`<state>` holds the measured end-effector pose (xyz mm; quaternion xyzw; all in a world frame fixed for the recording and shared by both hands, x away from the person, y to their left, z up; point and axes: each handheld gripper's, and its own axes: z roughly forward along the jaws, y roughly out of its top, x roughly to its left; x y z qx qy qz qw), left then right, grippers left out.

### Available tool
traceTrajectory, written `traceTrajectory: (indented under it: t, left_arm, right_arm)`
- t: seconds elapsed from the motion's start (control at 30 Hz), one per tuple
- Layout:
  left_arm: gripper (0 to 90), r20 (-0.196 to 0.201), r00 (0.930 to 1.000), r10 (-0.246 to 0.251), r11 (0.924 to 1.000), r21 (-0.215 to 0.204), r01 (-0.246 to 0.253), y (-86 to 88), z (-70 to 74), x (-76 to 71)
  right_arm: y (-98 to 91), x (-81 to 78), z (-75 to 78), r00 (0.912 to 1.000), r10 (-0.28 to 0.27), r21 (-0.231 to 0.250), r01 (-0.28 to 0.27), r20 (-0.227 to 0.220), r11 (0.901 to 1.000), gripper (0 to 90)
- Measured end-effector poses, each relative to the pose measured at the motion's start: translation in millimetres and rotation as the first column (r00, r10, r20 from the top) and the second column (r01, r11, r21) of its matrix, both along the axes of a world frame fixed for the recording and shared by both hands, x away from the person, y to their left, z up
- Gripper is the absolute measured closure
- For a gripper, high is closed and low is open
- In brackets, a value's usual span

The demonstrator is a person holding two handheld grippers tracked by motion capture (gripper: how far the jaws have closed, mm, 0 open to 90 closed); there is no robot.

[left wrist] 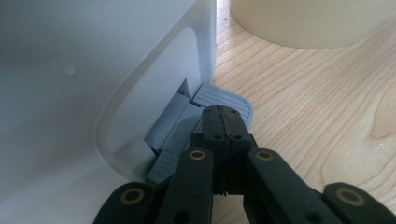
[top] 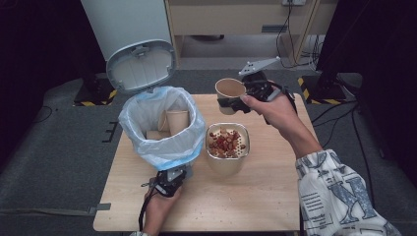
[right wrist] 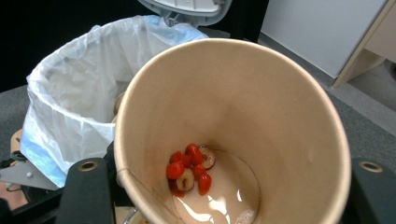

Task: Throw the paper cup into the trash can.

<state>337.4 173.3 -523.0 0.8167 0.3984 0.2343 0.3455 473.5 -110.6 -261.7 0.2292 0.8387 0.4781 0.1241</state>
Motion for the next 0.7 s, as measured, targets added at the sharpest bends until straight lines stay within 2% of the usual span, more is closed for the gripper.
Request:
traceTrajectory:
  t: [0.43,0.7]
  left_arm:
    - [89.6,0.000,1.0000,0.001,1.0000,0.001,-0.001,-0.1,0.0,0.0]
    - [89.6,0.001,1.0000,0.000,1.0000,0.001,0.000,-0.1,0.0,0.0]
  right_arm:
    - [26.9,-2.8,5.8,0.9994,0.034,0.015,-0.034,-0.009,0.9993,32.7]
    - [51.3,-4.8,7.2,0.9976,0.069,0.022,-0.068,-0.011,0.9974,32.5]
